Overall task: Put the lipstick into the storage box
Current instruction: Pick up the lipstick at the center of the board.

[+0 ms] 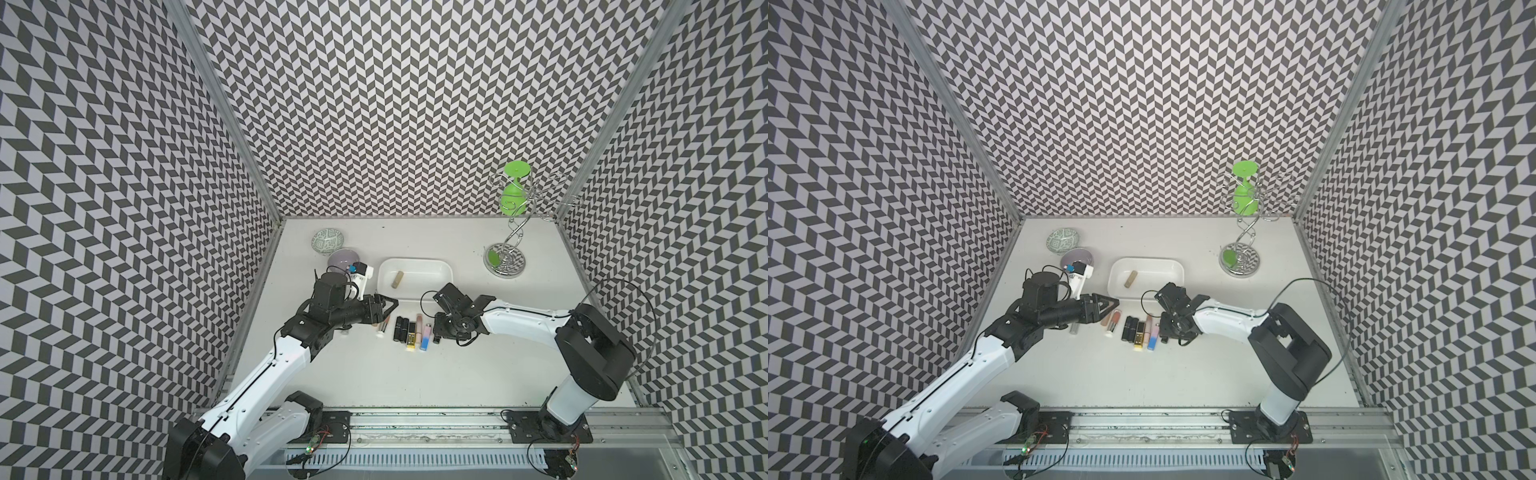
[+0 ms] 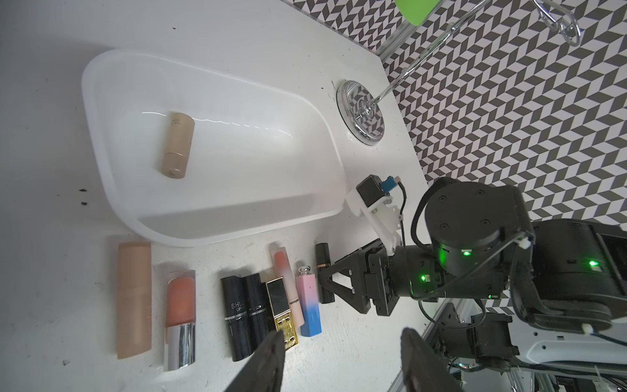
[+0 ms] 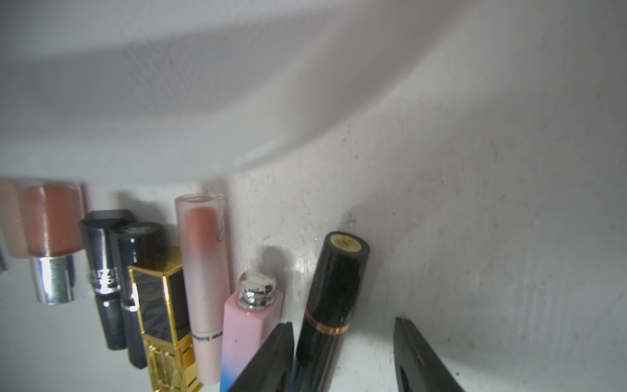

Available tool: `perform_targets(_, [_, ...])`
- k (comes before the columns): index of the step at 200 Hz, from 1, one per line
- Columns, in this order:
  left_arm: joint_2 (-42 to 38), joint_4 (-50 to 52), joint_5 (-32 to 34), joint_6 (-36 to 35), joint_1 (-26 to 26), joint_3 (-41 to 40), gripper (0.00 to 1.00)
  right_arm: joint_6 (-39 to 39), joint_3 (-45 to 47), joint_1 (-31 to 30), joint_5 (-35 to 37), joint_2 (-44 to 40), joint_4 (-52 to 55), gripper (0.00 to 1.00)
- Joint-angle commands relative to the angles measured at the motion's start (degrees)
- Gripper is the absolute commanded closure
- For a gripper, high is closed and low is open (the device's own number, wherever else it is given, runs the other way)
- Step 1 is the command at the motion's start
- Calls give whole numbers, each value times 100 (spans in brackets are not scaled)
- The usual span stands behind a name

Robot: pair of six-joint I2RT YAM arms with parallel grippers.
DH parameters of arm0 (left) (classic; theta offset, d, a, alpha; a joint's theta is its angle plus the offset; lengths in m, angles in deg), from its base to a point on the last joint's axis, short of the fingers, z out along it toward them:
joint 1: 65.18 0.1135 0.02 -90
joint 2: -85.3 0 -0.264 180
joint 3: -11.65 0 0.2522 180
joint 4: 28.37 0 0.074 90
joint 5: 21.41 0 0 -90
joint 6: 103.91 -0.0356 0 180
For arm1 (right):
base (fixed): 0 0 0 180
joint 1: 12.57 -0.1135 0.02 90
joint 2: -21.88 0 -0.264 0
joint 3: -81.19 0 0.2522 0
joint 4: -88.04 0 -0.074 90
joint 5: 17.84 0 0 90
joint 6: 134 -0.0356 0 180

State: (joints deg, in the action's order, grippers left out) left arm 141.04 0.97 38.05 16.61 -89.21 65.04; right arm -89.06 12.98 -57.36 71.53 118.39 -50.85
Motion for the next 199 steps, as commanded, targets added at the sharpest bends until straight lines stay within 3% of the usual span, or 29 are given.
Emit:
perform_targets(1, [-139,51,-39,-53,41,-75,42,219,-207,-56,257,170,119,51])
perform_targets(125, [-121,-104,-92,43,65,-146,42,680,-285,-146,597,288,356,77])
perform_targets(180, [-180,-81,-96,7,94,-178,42,882,-479,-185,507,-234,502,80])
perform_targets(199, [-181,-87,-127,-11,123,-152,41,950,-542,-187,146,-587,536,80])
